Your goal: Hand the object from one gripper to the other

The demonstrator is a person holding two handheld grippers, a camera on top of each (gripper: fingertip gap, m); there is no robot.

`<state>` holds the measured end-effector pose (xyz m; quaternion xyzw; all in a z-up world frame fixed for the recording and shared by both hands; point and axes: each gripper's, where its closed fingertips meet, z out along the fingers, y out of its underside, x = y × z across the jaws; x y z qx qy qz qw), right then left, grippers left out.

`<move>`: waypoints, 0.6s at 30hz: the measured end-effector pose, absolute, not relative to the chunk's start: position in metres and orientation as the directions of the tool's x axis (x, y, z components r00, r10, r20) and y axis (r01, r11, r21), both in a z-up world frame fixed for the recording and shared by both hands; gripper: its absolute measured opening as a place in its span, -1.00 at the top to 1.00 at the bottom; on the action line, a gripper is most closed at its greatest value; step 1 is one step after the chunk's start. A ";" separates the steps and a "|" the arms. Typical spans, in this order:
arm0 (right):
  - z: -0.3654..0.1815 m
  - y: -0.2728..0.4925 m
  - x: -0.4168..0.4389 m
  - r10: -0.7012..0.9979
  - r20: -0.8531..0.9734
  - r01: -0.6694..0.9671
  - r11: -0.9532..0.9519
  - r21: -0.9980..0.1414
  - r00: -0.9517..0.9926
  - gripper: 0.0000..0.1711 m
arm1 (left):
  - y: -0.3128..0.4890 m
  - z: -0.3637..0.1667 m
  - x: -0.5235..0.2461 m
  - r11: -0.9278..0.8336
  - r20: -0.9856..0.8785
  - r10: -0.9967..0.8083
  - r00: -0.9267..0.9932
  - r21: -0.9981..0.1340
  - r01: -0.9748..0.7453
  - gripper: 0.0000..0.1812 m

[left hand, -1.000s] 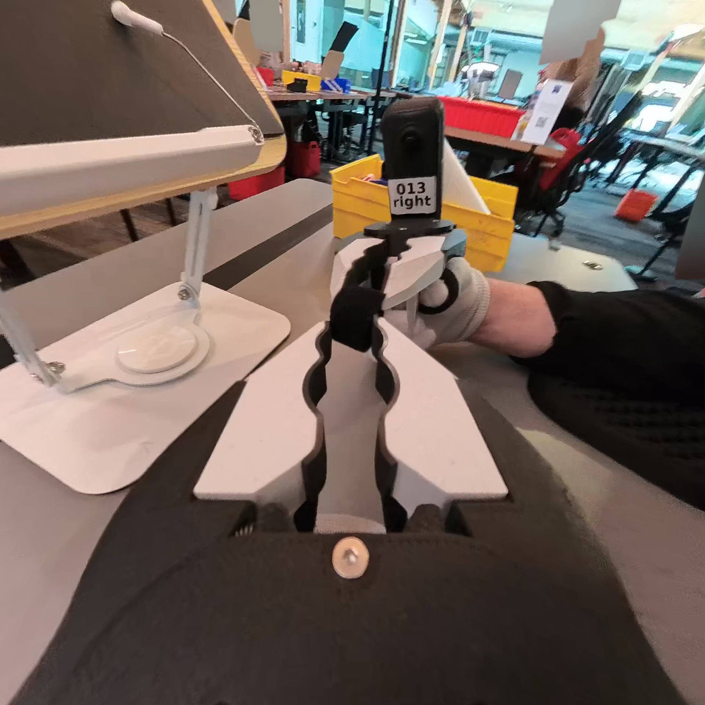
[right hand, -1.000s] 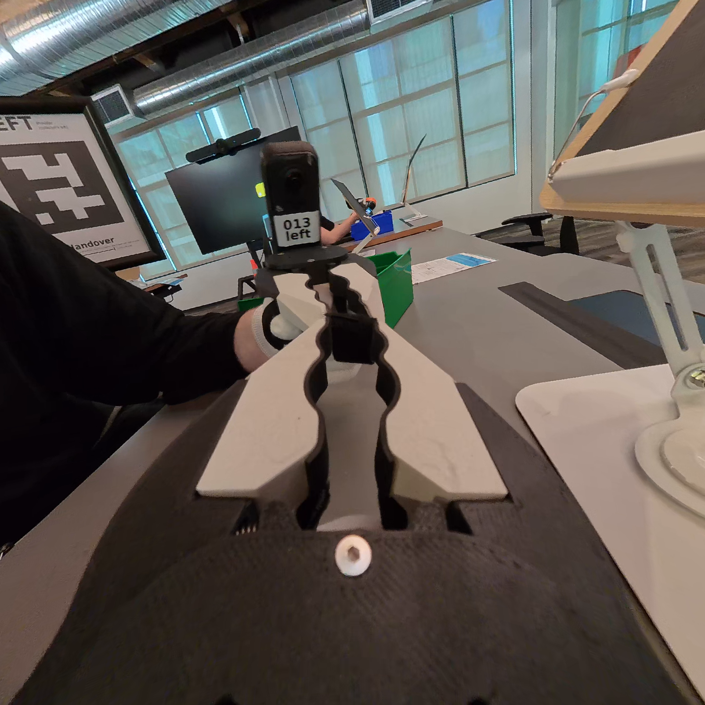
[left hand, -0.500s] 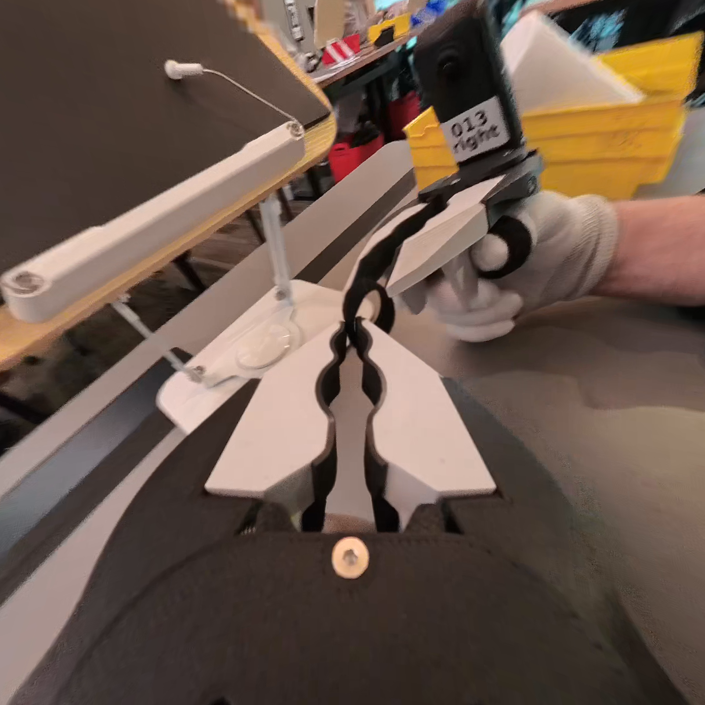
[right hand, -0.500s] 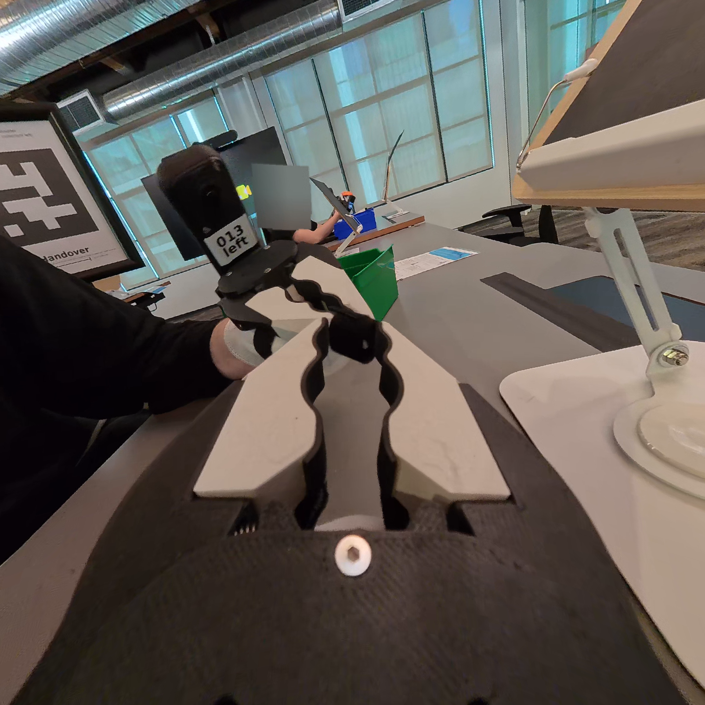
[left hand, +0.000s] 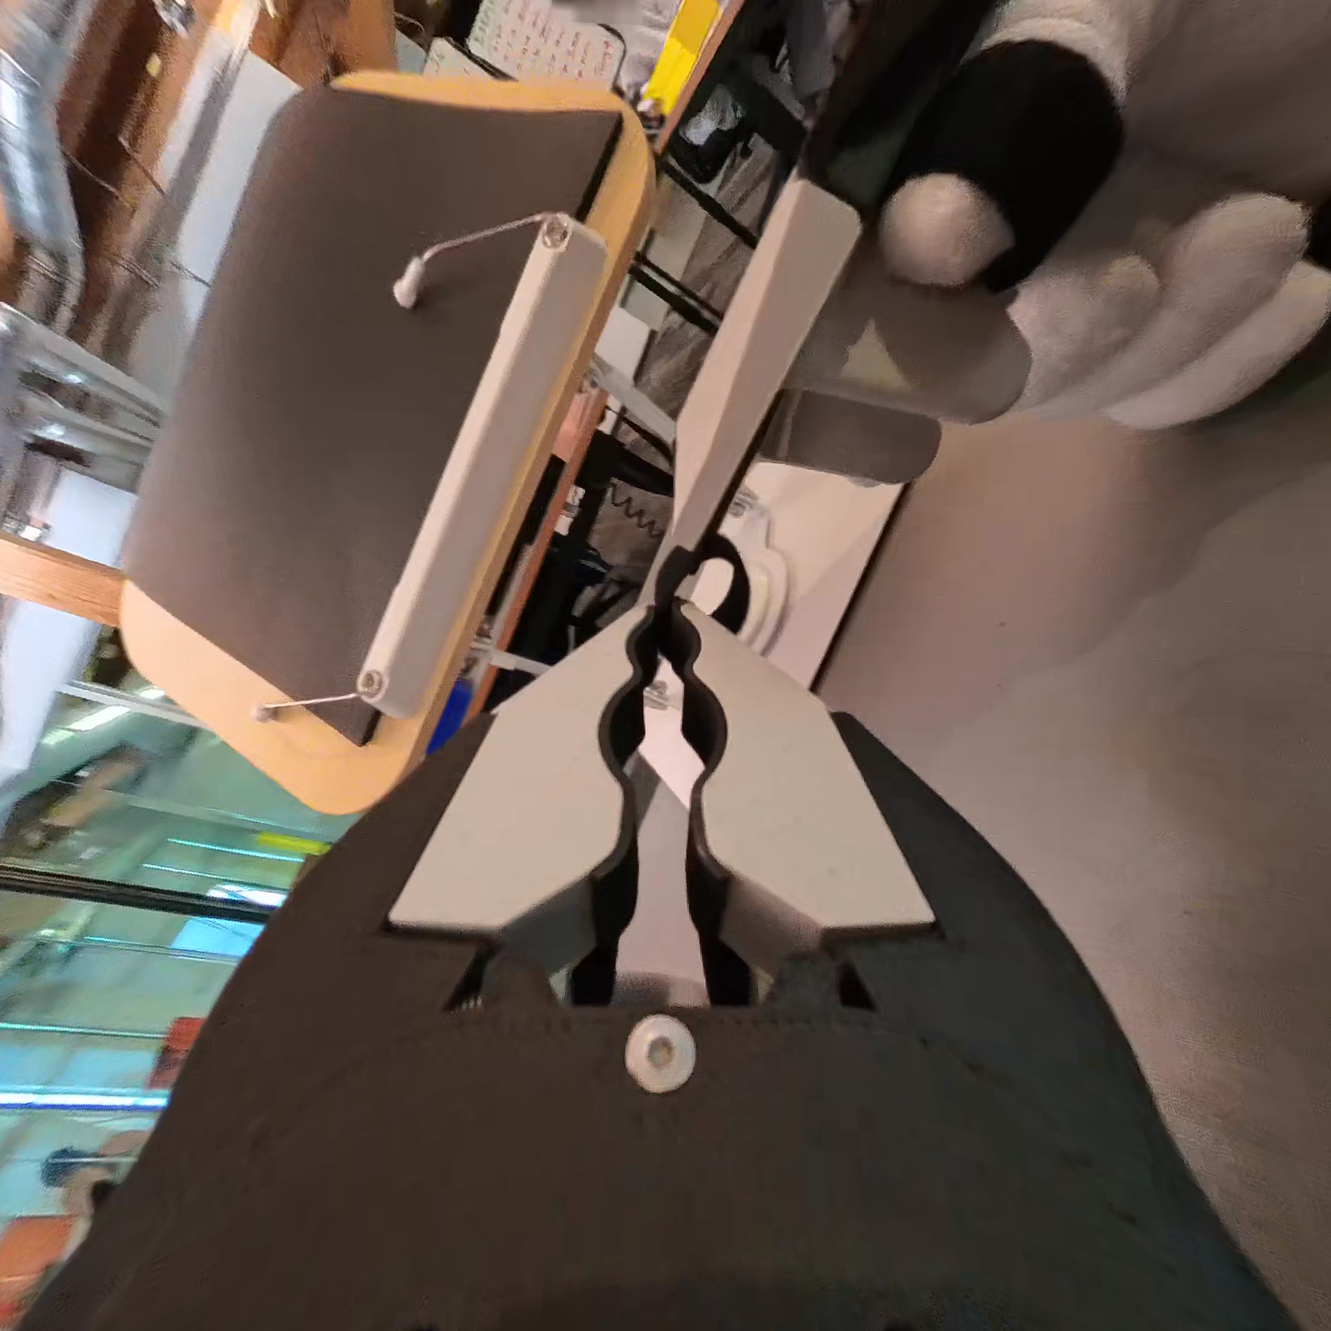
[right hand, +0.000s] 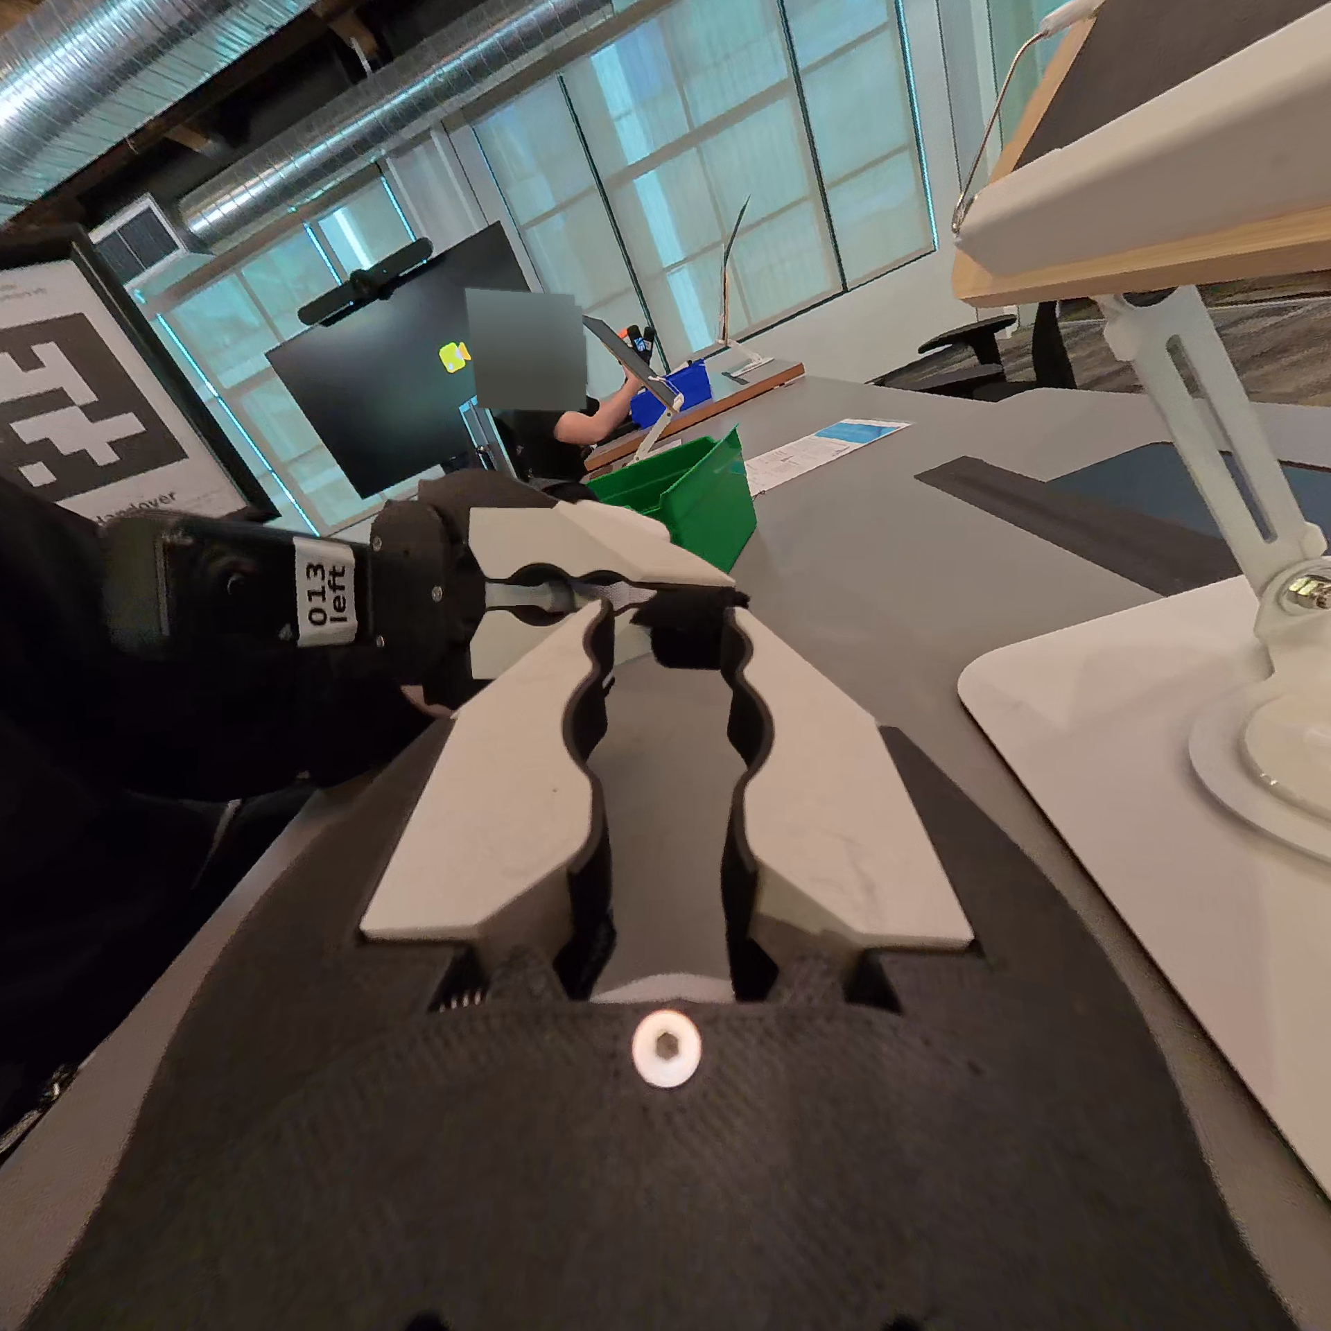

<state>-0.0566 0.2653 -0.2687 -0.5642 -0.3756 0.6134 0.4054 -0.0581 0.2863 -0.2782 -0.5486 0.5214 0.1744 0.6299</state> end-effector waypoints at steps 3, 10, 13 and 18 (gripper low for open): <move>-0.267 0.265 -0.054 0.912 -0.408 -0.080 -0.411 -0.908 -0.050 0.72 | 0.285 -0.274 -0.057 0.379 -0.898 -0.277 0.341 -0.428 -0.820 1.00; -0.271 0.265 -0.056 0.879 -0.471 -0.069 -0.475 -0.877 -0.071 0.74 | 0.283 -0.268 -0.057 0.427 -0.942 -0.179 0.285 -0.336 -0.840 1.00; -0.270 0.265 -0.057 0.859 -0.503 -0.074 -0.510 -0.857 -0.091 0.74 | 0.282 -0.266 -0.058 0.440 -0.947 -0.149 0.283 -0.320 -0.839 1.00; -0.268 0.265 -0.058 0.843 -0.528 -0.077 -0.537 -0.840 -0.104 0.78 | 0.282 -0.264 -0.057 0.444 -0.950 -0.127 0.285 -0.311 -0.840 1.00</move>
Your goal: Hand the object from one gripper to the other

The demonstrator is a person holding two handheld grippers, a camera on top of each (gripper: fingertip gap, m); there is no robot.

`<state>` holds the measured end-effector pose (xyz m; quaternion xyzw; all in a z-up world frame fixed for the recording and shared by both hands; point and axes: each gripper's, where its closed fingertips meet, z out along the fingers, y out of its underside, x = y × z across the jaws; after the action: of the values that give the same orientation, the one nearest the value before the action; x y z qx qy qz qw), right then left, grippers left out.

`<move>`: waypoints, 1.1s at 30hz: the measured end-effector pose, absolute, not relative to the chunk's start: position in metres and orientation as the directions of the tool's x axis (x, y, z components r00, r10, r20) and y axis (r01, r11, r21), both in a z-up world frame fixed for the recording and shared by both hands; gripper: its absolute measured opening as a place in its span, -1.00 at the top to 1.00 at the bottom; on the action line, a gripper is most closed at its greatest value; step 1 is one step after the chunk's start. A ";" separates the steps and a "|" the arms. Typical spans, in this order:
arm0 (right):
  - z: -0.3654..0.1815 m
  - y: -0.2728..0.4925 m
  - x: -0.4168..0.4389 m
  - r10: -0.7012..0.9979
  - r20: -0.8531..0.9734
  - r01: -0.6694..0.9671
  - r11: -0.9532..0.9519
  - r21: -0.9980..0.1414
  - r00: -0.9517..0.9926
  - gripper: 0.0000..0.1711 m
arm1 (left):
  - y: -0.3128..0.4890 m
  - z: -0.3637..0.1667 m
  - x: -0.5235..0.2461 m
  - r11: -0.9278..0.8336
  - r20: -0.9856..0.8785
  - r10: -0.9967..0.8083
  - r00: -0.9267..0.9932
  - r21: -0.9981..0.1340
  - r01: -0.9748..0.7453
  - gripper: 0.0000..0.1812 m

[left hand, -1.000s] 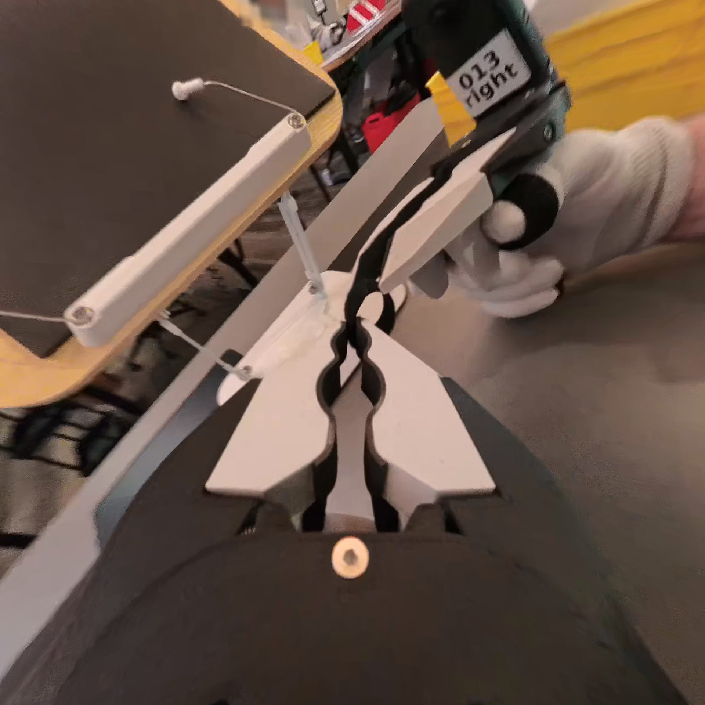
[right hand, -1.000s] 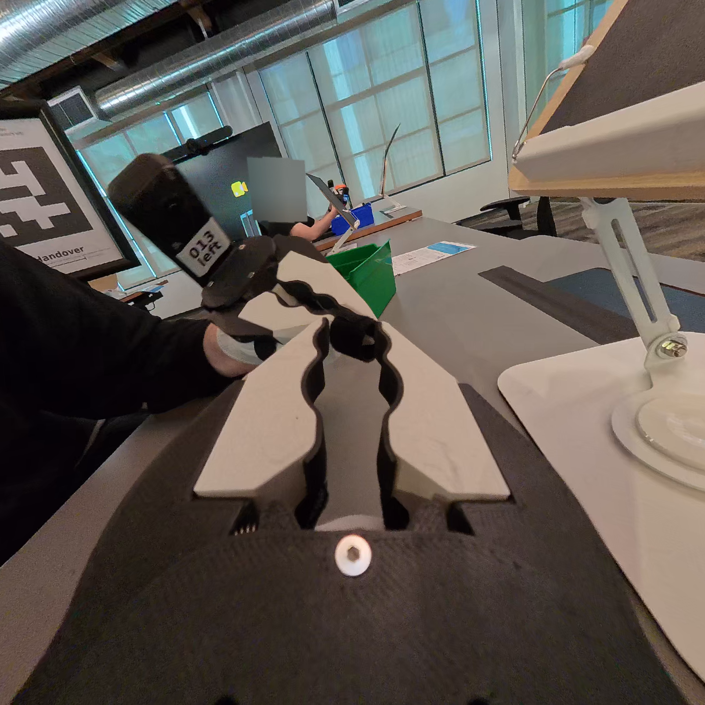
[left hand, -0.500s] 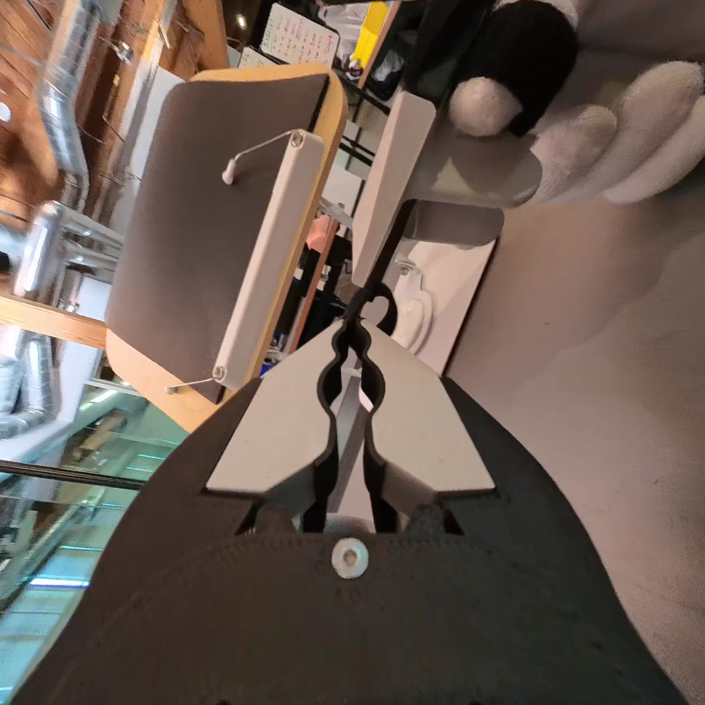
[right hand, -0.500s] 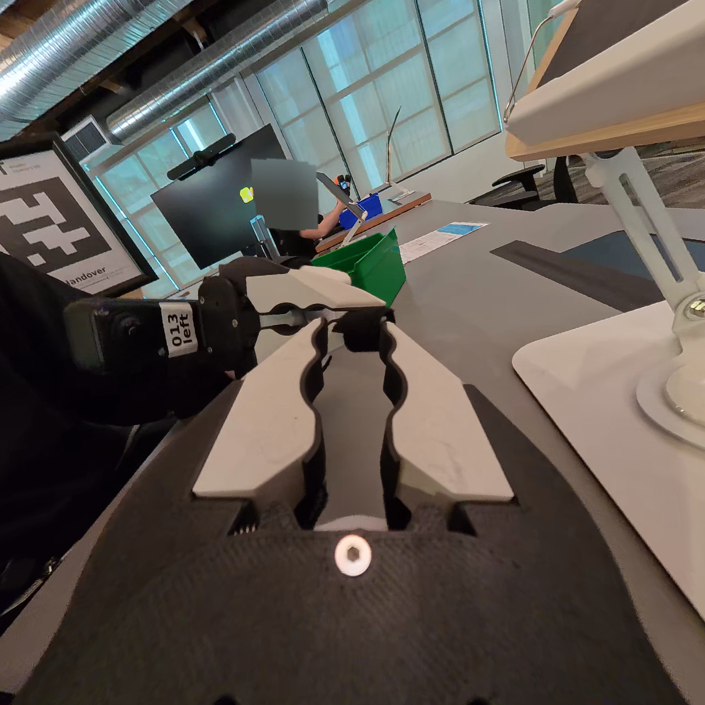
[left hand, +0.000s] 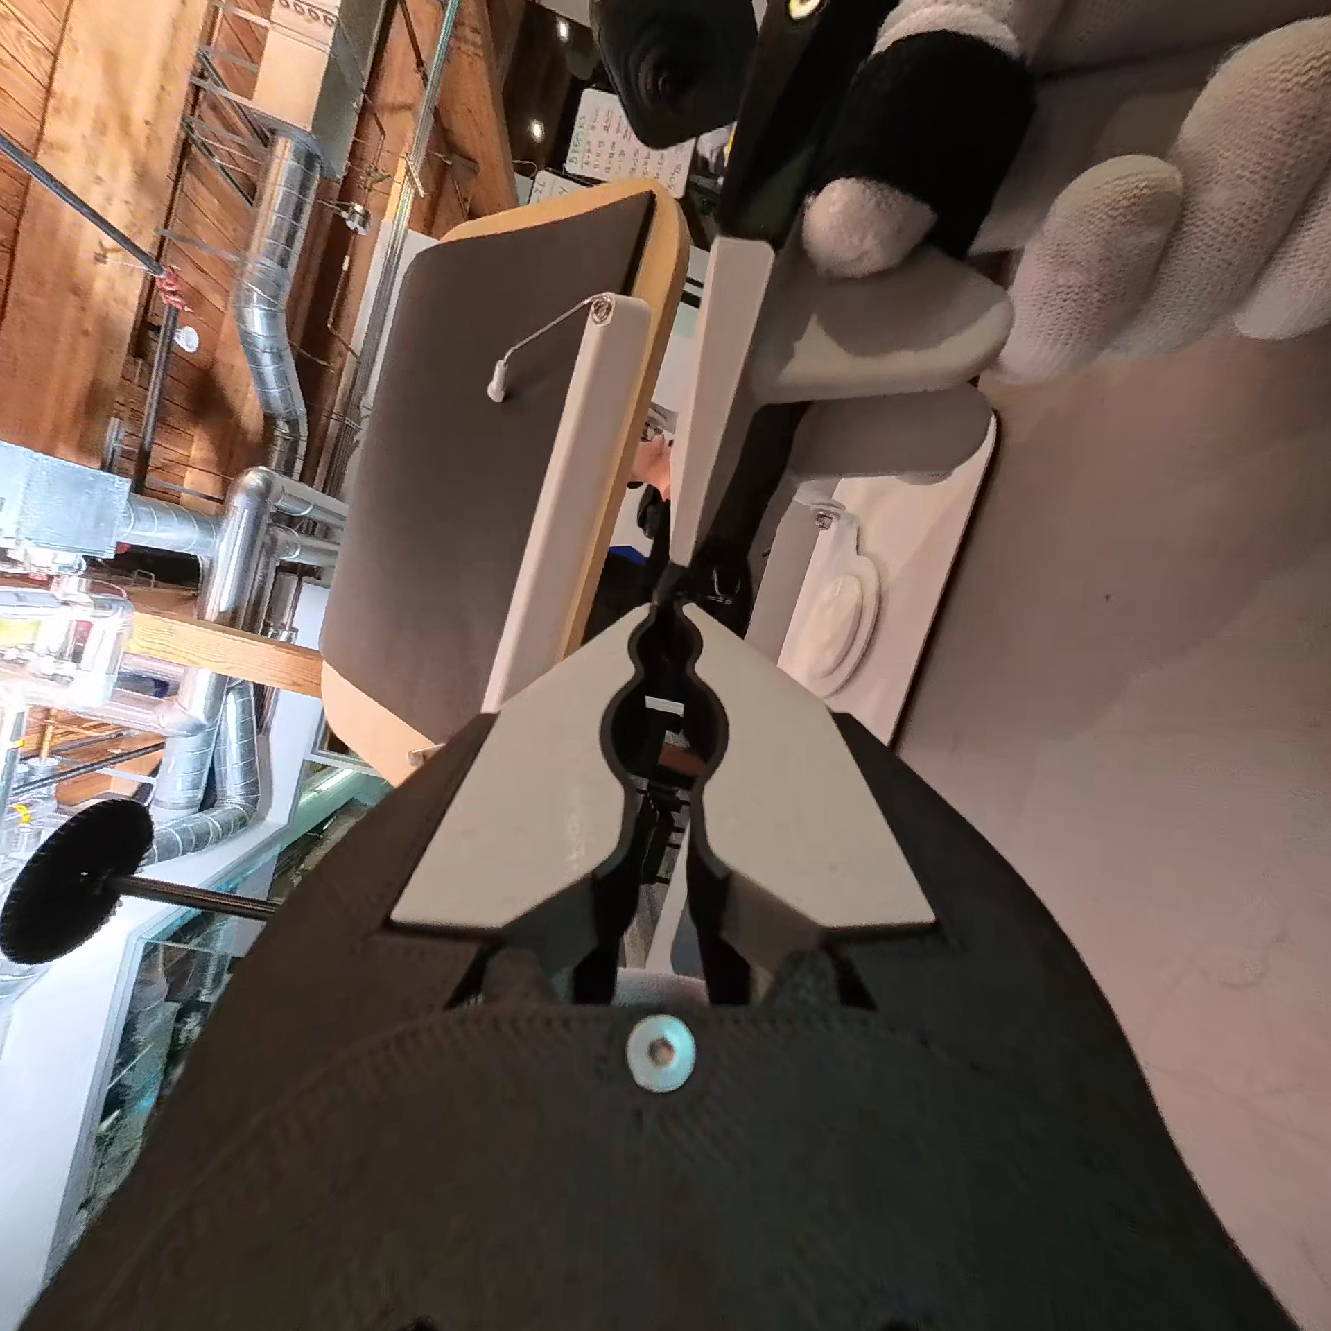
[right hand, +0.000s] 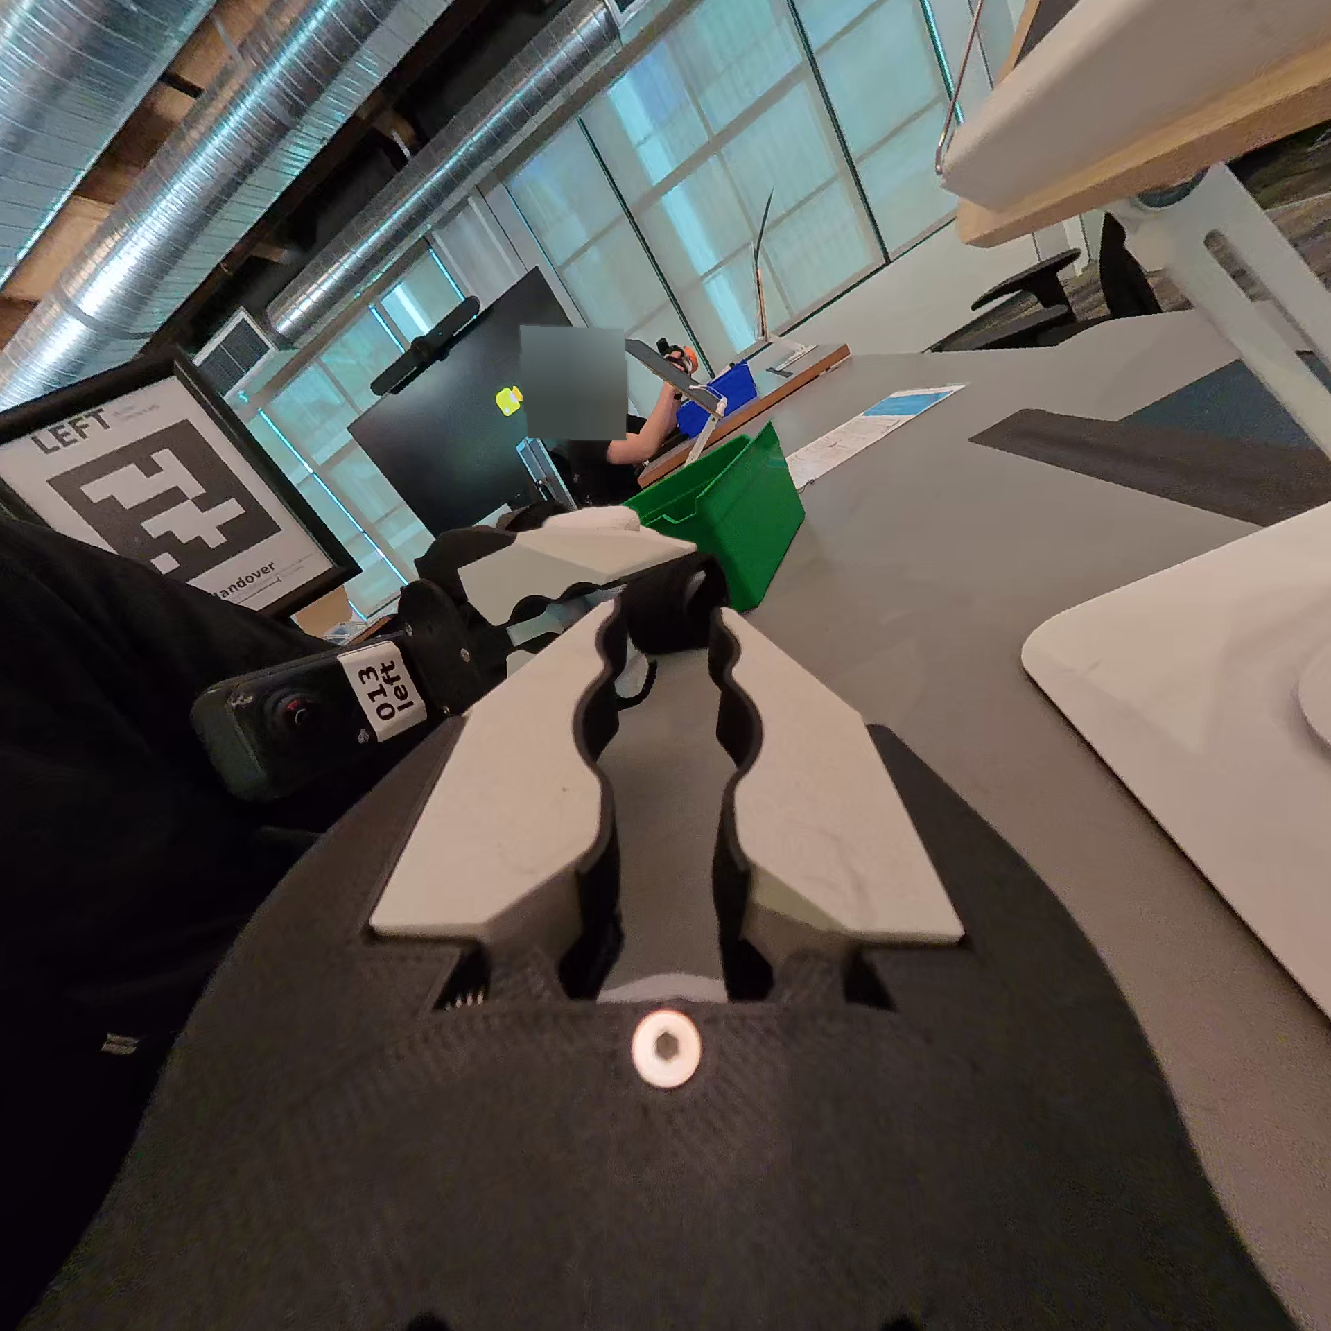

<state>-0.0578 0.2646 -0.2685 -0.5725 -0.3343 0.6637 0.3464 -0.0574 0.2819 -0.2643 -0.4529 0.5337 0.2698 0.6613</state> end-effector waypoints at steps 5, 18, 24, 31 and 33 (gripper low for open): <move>-0.262 0.262 -0.054 0.875 -0.472 -0.095 -0.482 -0.871 -0.107 0.96 | 0.281 -0.266 -0.055 0.447 -0.941 -0.151 0.301 -0.337 -0.829 1.00; -0.266 0.262 -0.056 0.851 -0.511 -0.082 -0.522 -0.849 -0.122 0.90 | 0.280 -0.265 -0.056 0.454 -0.950 -0.134 0.283 -0.313 -0.835 1.00; -0.263 0.258 -0.054 0.886 -0.448 -0.074 -0.457 -0.886 -0.119 0.98 | 0.277 -0.266 -0.053 0.472 -0.934 -0.184 0.305 -0.357 -0.806 1.00; -0.250 0.265 -0.045 0.935 -0.349 -0.153 -0.354 -0.923 -0.058 1.00 | 0.280 -0.266 -0.059 0.212 -0.473 -0.675 0.566 -0.860 -0.465 0.66; -0.243 0.267 -0.040 0.943 -0.328 -0.195 -0.332 -0.923 -0.053 1.00 | 0.276 -0.266 -0.057 0.080 -0.269 -0.782 0.562 -0.938 -0.338 0.67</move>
<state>-0.0396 0.2670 -0.2432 -0.5189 -0.3602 0.6298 0.4521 -0.0574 0.2758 -0.2660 -0.6523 0.4293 -0.1862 0.5962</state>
